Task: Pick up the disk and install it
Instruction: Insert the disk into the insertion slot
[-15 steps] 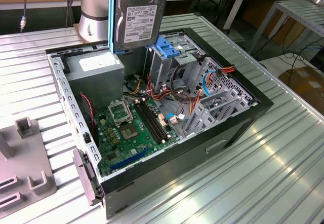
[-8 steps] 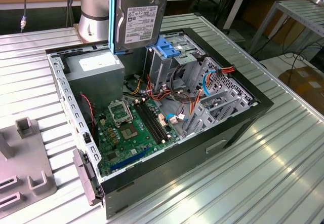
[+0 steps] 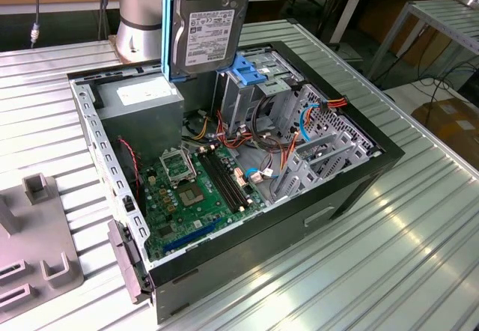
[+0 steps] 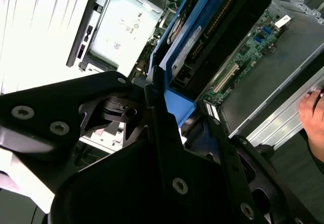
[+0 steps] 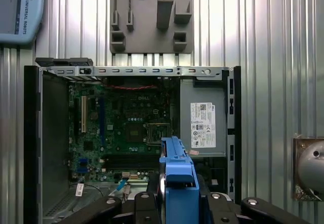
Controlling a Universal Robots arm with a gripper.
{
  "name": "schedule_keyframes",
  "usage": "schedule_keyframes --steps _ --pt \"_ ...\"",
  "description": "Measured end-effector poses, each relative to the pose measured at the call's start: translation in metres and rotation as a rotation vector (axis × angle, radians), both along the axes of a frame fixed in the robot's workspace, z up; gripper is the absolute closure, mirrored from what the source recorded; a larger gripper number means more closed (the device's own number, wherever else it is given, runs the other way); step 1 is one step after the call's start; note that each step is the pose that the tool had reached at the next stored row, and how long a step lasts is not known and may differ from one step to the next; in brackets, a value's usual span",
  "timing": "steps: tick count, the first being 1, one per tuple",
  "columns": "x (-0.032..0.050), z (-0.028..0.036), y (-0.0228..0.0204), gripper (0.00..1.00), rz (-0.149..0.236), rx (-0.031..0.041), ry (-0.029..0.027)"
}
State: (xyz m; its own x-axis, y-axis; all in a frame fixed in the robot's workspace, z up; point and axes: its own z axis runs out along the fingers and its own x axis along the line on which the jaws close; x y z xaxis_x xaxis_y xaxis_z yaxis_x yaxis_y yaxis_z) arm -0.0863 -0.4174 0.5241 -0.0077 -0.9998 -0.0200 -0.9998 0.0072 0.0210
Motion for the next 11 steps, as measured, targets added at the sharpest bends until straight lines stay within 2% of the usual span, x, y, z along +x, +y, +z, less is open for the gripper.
schedule_keyframes --steps 11 --pt "0.0 0.0 -0.0084 0.63 0.0 0.0 0.0"
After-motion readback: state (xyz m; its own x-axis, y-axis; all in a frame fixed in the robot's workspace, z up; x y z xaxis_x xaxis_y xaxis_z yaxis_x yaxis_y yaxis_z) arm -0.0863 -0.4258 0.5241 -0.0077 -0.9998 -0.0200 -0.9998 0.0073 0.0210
